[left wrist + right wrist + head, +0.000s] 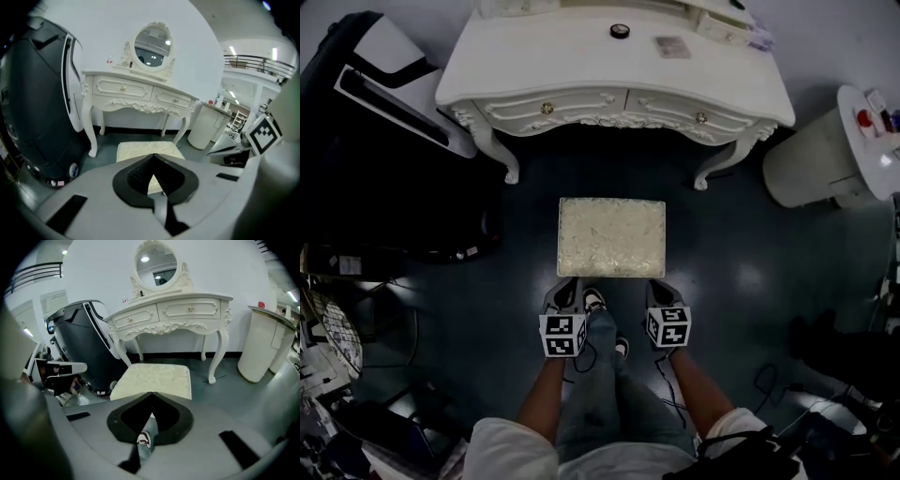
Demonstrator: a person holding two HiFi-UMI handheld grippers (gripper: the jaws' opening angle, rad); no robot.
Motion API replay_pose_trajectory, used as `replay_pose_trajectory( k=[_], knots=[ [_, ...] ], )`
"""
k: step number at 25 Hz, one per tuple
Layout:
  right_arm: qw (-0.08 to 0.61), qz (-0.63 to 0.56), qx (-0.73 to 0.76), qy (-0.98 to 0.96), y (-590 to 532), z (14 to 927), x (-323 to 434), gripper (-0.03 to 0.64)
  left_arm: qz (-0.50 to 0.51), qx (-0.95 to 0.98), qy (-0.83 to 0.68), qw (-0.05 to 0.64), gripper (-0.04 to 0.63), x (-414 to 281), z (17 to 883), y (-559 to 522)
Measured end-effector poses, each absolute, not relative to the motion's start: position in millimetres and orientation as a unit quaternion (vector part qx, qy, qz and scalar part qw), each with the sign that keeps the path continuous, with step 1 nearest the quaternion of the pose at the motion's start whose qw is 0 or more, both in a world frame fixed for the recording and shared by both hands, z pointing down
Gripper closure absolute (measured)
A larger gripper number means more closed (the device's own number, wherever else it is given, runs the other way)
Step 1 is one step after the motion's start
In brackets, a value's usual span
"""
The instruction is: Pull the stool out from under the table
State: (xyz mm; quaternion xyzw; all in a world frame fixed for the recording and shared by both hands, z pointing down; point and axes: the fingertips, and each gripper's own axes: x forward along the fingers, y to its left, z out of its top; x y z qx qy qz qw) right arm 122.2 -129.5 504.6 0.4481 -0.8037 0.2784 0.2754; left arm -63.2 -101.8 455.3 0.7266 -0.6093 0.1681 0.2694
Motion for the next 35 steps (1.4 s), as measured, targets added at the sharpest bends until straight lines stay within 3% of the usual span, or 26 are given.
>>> replay_pose_trajectory(
  k=[4, 17, 22, 28, 35],
  knots=[
    [0.234, 0.263, 0.458, -0.816, -144, 432, 118, 0.618, 0.146, 0.751, -0.602, 0.228, 0.588, -53, 373, -115],
    [0.099, 0.255, 0.501, -0.821, -155, 249, 135, 0.618, 0.031, 0.76, -0.617, 0.201, 0.588, -31, 193, -102],
    [0.066, 0.216, 0.494, -0.84, -144, 189, 130, 0.618, -0.003, 0.766, -0.627, 0.143, 0.588, -24, 130, -88],
    [0.023, 0.199, 0.481, -0.853, -121, 138, 132, 0.618, -0.021, 0.755, -0.648, 0.098, 0.588, -17, 84, -67],
    [0.004, 0.234, 0.483, -0.844, -90, 125, 134, 0.618, -0.049, 0.749, -0.651, 0.117, 0.588, -11, 68, -34]
  ],
)
